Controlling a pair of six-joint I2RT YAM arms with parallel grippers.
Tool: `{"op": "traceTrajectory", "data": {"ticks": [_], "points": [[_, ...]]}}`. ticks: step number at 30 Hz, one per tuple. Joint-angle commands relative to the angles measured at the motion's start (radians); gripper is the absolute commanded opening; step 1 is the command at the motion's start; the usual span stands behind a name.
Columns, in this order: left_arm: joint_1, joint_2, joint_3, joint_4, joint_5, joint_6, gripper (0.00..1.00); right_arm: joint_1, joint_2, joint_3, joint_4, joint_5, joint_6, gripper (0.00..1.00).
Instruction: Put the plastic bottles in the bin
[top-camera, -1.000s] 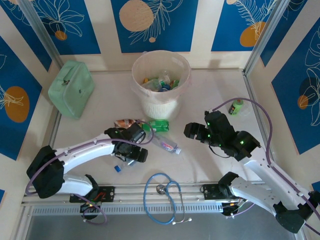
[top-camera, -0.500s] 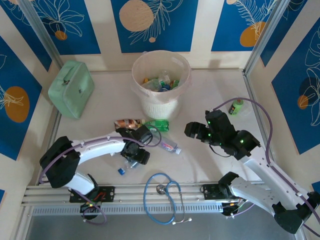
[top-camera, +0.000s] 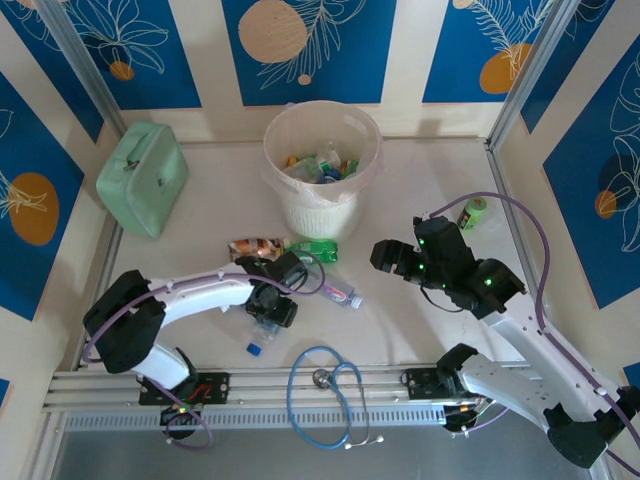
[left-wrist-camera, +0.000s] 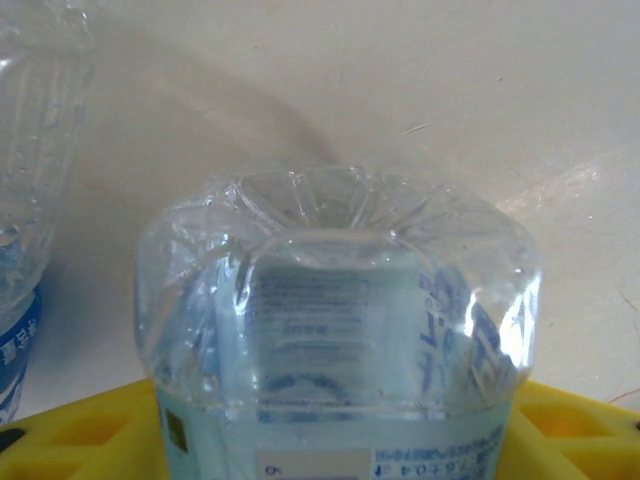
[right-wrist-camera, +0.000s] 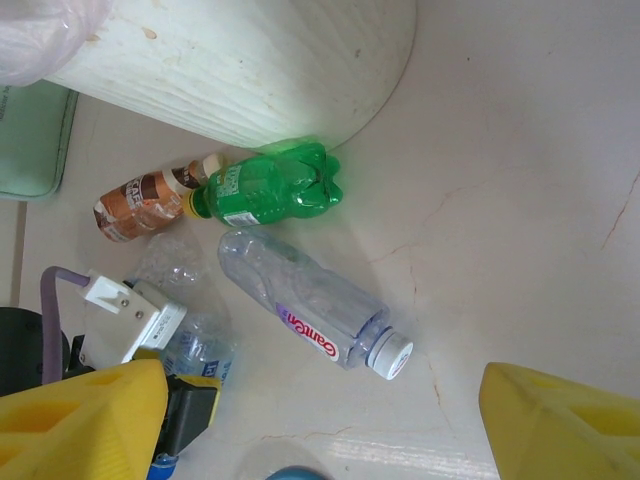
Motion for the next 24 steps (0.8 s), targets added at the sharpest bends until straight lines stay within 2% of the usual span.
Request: {"op": "traceTrajectory", "data": {"ticks": [1, 6, 13, 21, 24], "points": [[-0.011, -0.038, 0.02, -0.021, -0.031, 0.015, 0.61, -0.004, -0.011, 0.022, -0.015, -0.018, -0.006, 0.82], [-0.014, -0.066, 0.038, -0.048, -0.027, 0.009, 0.59, -0.004, -0.02, 0.022, -0.023, -0.015, -0.007, 0.81], [-0.013, -0.18, 0.087, -0.118, -0.059, -0.003, 0.56, -0.004, -0.034, 0.016, -0.027, -0.009, -0.003, 0.81], [-0.01, -0.328, 0.201, -0.251, -0.159, -0.026, 0.55, -0.006, -0.045, 0.002, -0.023, -0.006, -0.005, 0.8], [-0.003, -0.376, 0.245, -0.278, -0.25, -0.035, 0.55, -0.006, -0.047, -0.005, -0.018, -0.009, -0.001, 0.8]]}}
